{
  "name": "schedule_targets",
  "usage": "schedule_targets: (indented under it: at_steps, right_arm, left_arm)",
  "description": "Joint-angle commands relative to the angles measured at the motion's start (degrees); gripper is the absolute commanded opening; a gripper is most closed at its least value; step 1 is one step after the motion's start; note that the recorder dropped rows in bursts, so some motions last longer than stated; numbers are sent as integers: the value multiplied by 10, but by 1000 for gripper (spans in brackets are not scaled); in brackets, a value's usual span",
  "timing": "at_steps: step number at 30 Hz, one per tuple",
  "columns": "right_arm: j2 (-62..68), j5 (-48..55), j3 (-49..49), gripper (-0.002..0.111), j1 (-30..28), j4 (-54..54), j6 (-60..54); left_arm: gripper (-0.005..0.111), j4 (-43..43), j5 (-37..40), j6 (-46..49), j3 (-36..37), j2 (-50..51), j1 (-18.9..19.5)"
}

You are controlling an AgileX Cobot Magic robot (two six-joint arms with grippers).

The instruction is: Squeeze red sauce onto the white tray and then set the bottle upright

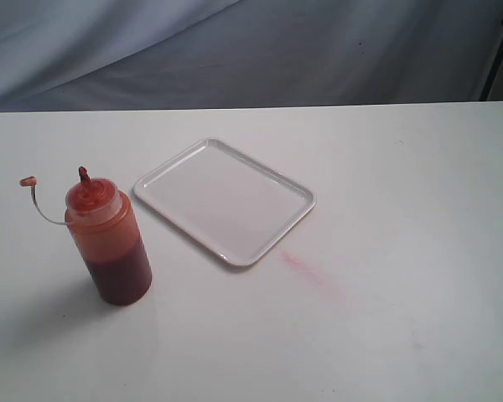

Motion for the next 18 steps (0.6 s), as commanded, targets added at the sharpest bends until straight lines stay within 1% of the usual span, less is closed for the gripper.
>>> schedule_targets:
  at_steps: [1,3,6,12,14,18]
  right_arm:
    - [-4,-1,2,105,-4,3,2]
    - [-4,-1,2,105,-4,3,2]
    - [-4,-1,2,105,-4,3,2]
    - [-4,-1,2,105,-4,3,2]
    - [-4,-1,2,105,-4,3,2]
    - [-4,-1,2,105,-4,3,2]
  left_arm:
    - [105,-97,-4,-11,3,-2,-4]
    - [105,-124,-8,-11,3,-2,-4]
    - [105,-124,-11,-11,3,-2,-4]
    - [103,-93,1,-11,3,-2,-4]
    - [98,-93,1,-11,3,-2,-4]
    - [82,-69,-5,-7,3,-2,-4]
